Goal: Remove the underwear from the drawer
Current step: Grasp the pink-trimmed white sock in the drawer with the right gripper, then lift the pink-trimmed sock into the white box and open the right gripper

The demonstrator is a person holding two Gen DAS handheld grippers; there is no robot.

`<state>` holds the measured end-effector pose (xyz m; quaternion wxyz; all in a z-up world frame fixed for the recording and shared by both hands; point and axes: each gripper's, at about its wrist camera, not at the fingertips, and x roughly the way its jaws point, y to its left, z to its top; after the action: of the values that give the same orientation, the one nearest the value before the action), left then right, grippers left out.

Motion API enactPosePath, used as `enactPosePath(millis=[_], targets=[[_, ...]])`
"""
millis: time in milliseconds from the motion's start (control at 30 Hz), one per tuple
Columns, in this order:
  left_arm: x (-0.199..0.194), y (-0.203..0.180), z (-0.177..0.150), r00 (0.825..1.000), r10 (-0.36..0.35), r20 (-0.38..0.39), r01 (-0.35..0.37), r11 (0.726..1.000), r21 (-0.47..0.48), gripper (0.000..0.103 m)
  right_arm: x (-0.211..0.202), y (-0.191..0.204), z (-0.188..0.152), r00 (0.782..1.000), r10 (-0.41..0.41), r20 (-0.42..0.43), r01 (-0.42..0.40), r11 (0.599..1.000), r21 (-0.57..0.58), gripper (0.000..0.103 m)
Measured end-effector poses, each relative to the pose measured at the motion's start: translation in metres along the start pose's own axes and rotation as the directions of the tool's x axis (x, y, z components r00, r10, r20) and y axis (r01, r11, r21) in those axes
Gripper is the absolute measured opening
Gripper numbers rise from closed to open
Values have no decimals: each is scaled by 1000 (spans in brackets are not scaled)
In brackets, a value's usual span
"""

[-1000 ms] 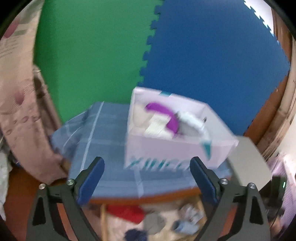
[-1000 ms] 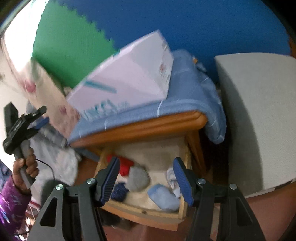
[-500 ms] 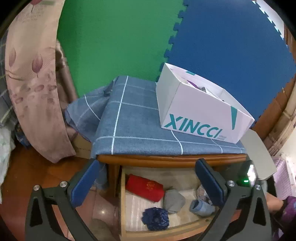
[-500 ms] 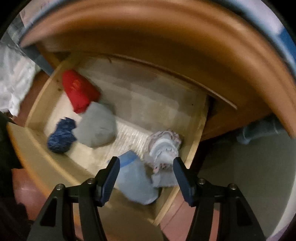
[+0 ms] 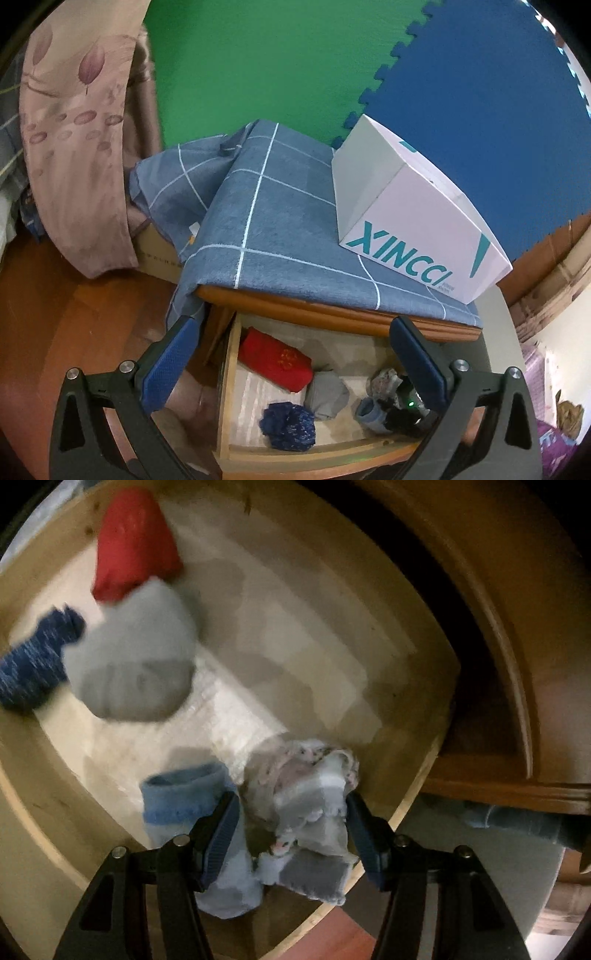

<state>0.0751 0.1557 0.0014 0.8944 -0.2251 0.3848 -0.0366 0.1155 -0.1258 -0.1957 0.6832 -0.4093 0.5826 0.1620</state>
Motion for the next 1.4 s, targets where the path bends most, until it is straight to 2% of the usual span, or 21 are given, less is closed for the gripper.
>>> enactPosePath(millis=[67, 133, 167, 200, 300, 400, 533, 633, 833, 933, 1133, 1400], targets=[[1, 1, 0, 1000, -1, -2, 1, 1000, -9, 103, 10, -4, 1, 1000, 2, -17, -2, 1000, 21, 60], [2, 1, 0, 1000, 2, 0, -2, 1000, -13, 103, 21, -6, 1, 999, 6, -38, -6, 1000, 16, 51], [2, 0, 0, 1000, 7, 0, -7, 1000, -7, 103, 26, -5, 1, 998, 6, -57, -5, 1000, 9, 27], [3, -2, 0, 1000, 13, 1, -13, 1000, -1, 103, 32, -7, 0, 997, 12, -79, -12, 1000, 3, 22], [4, -9, -2, 999, 34, 2, -34, 998, 45, 103, 35, -6, 2, 998, 4, -62, -4, 1000, -3, 17], [5, -17, -5, 999, 53, 4, -53, 994, 97, 103, 16, -2, 1, 999, 8, 34, -8, 1000, -11, 17], [7, -24, -7, 998, 63, -1, -62, 988, 139, 103, -26, 0, -9, 983, 50, 175, -53, 999, 9, 17], [10, -27, -9, 997, 71, -15, -68, 985, 157, 103, -54, -17, -16, 950, 108, 291, -138, 987, 84, 17], [15, -25, -9, 996, 76, -46, -69, 988, 139, 103, -106, -19, -28, 897, 213, 388, -277, 954, 118, 17], [15, -22, -8, 996, 71, -49, -65, 991, 120, 103, -139, -10, -36, 874, 246, 418, -316, 943, 107, 17], [14, -19, -8, 996, 70, -55, -63, 992, 109, 103, -209, -28, -58, 822, 267, 503, -362, 927, 98, 17], [11, -19, -9, 996, 71, -49, -64, 990, 129, 103, -293, -81, -70, 700, 262, 664, -468, 871, 149, 17]])
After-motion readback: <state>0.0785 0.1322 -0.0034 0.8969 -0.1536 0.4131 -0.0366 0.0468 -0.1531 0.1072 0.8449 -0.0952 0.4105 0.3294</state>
